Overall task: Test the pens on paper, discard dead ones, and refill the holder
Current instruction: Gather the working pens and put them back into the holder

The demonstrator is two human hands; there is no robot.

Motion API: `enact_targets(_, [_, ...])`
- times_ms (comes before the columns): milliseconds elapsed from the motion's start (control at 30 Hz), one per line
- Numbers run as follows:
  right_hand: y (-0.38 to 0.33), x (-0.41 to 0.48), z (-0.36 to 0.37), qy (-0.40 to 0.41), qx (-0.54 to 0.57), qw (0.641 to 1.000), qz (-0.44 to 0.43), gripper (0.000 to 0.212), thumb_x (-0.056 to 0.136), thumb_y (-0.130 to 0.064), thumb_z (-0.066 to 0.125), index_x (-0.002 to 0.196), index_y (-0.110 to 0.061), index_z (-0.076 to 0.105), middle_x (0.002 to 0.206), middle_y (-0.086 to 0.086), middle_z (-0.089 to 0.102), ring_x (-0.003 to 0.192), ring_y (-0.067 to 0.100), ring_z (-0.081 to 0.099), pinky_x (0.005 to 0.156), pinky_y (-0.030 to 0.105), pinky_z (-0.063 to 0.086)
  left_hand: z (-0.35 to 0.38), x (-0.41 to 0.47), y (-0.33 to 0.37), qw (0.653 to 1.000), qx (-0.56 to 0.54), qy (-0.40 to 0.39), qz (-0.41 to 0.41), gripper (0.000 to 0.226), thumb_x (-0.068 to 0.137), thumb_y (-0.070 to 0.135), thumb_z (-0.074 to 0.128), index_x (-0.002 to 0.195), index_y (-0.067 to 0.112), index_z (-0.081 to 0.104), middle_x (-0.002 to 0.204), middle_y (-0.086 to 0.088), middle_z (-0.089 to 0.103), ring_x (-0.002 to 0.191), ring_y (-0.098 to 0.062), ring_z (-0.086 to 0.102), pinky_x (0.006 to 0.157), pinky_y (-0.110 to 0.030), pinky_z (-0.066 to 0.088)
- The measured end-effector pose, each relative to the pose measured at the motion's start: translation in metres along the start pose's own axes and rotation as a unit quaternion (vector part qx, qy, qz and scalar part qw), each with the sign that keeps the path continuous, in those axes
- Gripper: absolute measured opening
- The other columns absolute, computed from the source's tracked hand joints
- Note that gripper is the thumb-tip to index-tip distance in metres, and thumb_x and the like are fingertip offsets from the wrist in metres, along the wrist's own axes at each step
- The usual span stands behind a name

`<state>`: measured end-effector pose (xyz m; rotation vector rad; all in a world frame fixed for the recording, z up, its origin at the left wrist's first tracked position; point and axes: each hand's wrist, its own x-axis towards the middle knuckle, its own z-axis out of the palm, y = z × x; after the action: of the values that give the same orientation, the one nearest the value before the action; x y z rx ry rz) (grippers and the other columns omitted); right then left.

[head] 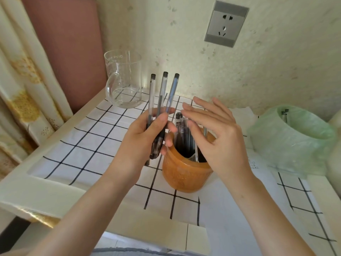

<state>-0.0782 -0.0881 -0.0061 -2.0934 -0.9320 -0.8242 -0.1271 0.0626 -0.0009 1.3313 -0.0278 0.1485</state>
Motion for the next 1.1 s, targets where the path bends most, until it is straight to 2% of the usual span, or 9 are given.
enact_targets(100, [-0.007,0.004,-0.009,-0.001,0.084,0.993,0.078,0.024,0.09,-0.007,0.059,0.111,-0.012,0.07,0.114,-0.005,0.068,0.123,0.009,0.053,0.113,0.034,0.032,0.003,-0.001,-0.001,1.0,0.015,-0.014,0.01,0.028,0.095,0.021,0.043,0.114,0.008,0.057,0.064,0.004,0.059,0.048,-0.009,0.049,0.045,-0.018,0.042])
enact_targets(200, [-0.016,0.009,-0.017,-0.006,0.188,0.966,0.178,0.028,0.094,-0.02,0.057,0.12,-0.02,0.064,0.124,-0.012,0.061,0.127,0.002,0.047,0.108,0.02,0.034,0.003,-0.002,0.002,0.999,0.026,-0.032,0.031,0.03,0.094,0.023,0.042,0.114,0.006,0.057,0.061,0.004,0.058,0.048,-0.011,0.047,0.046,-0.019,0.041])
enact_targets(333, [-0.021,0.012,-0.018,-0.019,0.181,0.958,0.22,0.017,0.09,-0.038,0.056,0.104,-0.036,0.066,0.095,-0.013,0.064,0.105,0.007,0.052,0.091,0.018,0.038,0.006,-0.004,0.006,0.993,0.06,-0.073,0.064,0.028,0.091,0.023,0.044,0.102,0.003,0.06,0.06,0.003,0.058,0.048,-0.012,0.047,0.047,-0.019,0.041])
enact_targets(433, [-0.024,0.012,-0.017,-0.027,0.221,0.948,0.228,0.013,0.089,-0.036,0.058,0.087,-0.032,0.07,0.081,-0.01,0.064,0.09,0.01,0.055,0.086,0.026,0.039,0.011,-0.008,0.007,0.988,0.073,-0.123,0.05,0.021,0.089,0.022,0.042,0.091,0.009,0.059,0.057,0.006,0.061,0.047,-0.008,0.052,0.048,-0.018,0.044])
enact_targets(567, [-0.024,0.017,-0.023,0.077,0.28,0.924,0.25,0.021,0.094,-0.024,0.053,0.076,-0.02,0.063,0.065,-0.015,0.056,0.065,-0.001,0.05,0.069,0.013,0.039,0.009,-0.006,0.007,0.992,0.008,-0.124,0.016,0.029,0.088,0.023,0.043,0.106,0.007,0.059,0.081,-0.006,0.073,0.066,-0.016,0.068,0.054,-0.022,0.055])
enact_targets(667, [-0.011,0.02,-0.035,0.154,0.346,0.877,0.296,0.029,0.096,-0.019,0.047,0.069,-0.017,0.056,0.06,-0.008,0.05,0.053,0.007,0.043,0.052,0.022,0.037,0.006,-0.004,0.006,0.996,-0.012,-0.092,0.015,0.029,0.091,0.021,0.04,0.109,0.007,0.057,0.079,-0.007,0.072,0.061,-0.015,0.066,0.048,-0.021,0.051])
enact_targets(767, [0.004,0.018,-0.039,0.11,0.276,0.89,0.346,0.03,0.097,-0.017,0.049,0.069,-0.011,0.056,0.053,-0.007,0.048,0.045,0.01,0.041,0.043,0.025,0.034,0.006,-0.003,0.004,0.997,0.004,-0.073,0.019,0.03,0.093,0.022,0.04,0.11,0.005,0.056,0.066,-0.002,0.065,0.047,-0.011,0.054,0.041,-0.019,0.041])
enact_targets(933, [0.004,0.007,-0.029,-0.015,0.16,0.93,0.332,0.021,0.092,-0.026,0.058,0.079,-0.012,0.065,0.056,-0.008,0.056,0.047,0.007,0.051,0.05,0.021,0.043,0.008,-0.003,0.003,0.998,0.002,-0.062,0.011,0.027,0.089,0.029,0.041,0.101,0.007,0.052,0.054,0.004,0.047,0.042,-0.009,0.033,0.039,-0.02,0.024])
enact_targets(1100, [-0.007,0.01,-0.029,0.074,0.253,0.916,0.302,0.024,0.096,-0.02,0.052,0.08,-0.007,0.065,0.062,0.004,0.062,0.052,0.018,0.061,0.055,0.023,0.051,0.009,-0.003,0.003,0.998,0.004,-0.054,0.01,0.022,0.092,0.026,0.04,0.097,0.008,0.051,0.054,0.004,0.047,0.044,-0.009,0.034,0.041,-0.02,0.025])
